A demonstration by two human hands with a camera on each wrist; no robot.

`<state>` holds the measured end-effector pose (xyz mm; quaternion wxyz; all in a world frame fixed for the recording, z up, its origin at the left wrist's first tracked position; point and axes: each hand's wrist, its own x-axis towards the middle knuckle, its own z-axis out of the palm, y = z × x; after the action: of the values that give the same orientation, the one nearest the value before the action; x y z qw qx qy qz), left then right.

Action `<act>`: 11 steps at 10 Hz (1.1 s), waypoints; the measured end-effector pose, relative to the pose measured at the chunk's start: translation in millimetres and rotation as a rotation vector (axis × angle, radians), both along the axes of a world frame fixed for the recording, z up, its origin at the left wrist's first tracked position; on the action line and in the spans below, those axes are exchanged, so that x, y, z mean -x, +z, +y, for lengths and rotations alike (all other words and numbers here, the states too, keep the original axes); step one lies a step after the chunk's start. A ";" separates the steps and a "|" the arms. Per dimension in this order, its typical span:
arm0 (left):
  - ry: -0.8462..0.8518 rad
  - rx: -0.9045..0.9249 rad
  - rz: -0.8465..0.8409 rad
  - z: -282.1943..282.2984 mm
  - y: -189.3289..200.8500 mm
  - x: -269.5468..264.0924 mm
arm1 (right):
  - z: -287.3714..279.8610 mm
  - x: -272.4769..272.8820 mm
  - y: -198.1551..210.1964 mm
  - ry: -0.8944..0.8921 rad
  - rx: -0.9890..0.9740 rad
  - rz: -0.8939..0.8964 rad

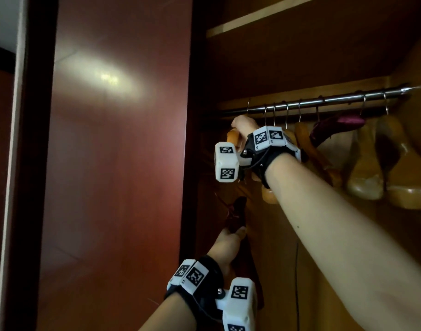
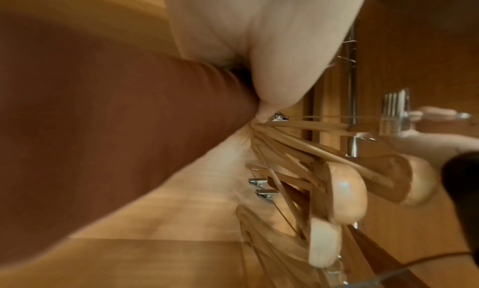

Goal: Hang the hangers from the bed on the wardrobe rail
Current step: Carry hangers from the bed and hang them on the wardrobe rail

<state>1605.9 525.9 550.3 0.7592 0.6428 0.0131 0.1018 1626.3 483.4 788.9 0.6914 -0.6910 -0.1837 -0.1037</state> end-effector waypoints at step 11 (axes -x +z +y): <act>-0.114 0.063 -0.046 1.5 -6.2 12.4 | -40.2 60.2 -39.5 -0.275 0.381 -0.226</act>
<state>1593.5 527.4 544.1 0.7838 0.6157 -0.0378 0.0724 1566.1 443.2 749.4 0.5031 -0.8114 -0.1802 -0.2368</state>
